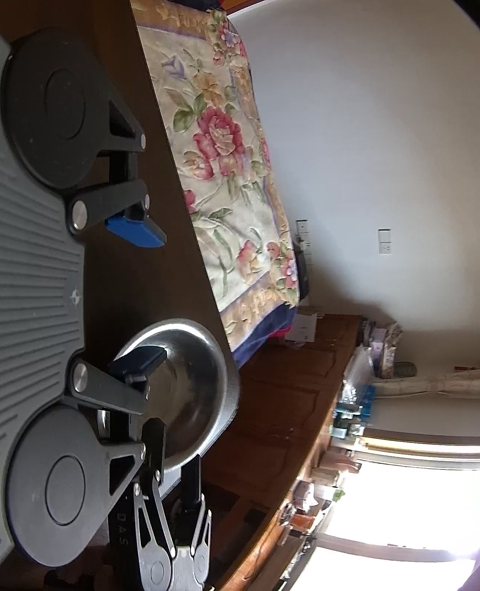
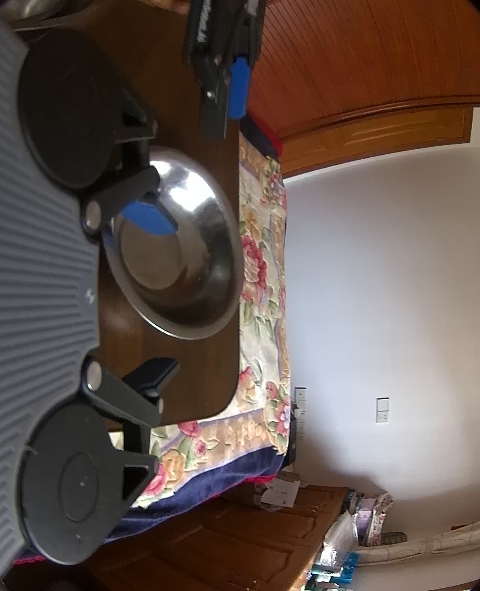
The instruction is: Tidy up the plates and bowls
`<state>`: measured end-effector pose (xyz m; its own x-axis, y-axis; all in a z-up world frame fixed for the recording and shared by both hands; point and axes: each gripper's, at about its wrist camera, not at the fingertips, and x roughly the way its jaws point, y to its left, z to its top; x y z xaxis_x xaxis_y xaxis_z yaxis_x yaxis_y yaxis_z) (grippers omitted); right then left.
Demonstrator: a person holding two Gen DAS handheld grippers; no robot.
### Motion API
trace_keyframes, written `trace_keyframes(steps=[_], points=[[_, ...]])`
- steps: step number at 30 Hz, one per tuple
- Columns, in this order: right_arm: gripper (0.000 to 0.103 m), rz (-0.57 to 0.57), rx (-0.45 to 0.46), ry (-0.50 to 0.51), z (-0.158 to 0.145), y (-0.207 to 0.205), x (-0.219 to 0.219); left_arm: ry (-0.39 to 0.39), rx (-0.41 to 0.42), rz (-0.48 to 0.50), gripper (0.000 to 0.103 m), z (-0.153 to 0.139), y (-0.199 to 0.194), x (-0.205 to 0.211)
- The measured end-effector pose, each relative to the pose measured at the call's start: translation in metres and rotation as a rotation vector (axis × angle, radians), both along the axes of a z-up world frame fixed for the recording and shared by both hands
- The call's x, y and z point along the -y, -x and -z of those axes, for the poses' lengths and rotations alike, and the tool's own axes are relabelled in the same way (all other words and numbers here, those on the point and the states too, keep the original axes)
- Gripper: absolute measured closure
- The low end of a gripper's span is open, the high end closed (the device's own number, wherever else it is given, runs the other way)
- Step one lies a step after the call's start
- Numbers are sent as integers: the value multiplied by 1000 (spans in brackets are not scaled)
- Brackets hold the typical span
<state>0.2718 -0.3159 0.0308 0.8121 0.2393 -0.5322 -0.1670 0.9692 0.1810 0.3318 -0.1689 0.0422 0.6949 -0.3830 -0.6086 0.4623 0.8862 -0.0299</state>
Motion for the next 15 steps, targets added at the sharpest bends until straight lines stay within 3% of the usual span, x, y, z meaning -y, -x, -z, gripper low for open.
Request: trace_keyframes(steps=[9, 12, 13, 15], points=[[34, -14, -8, -5, -1, -5, 2, 3, -115, 45, 31, 8, -23, 10], [44, -16, -22, -2, 1, -7, 2, 4, -128, 72, 44, 8, -21, 15], [49, -17, -25, -3, 2, -8, 3, 7, -132, 79, 54, 8, -20, 16], [64, -20, -35, -11, 2, -9, 3, 0, -128, 77, 57, 7, -17, 18]])
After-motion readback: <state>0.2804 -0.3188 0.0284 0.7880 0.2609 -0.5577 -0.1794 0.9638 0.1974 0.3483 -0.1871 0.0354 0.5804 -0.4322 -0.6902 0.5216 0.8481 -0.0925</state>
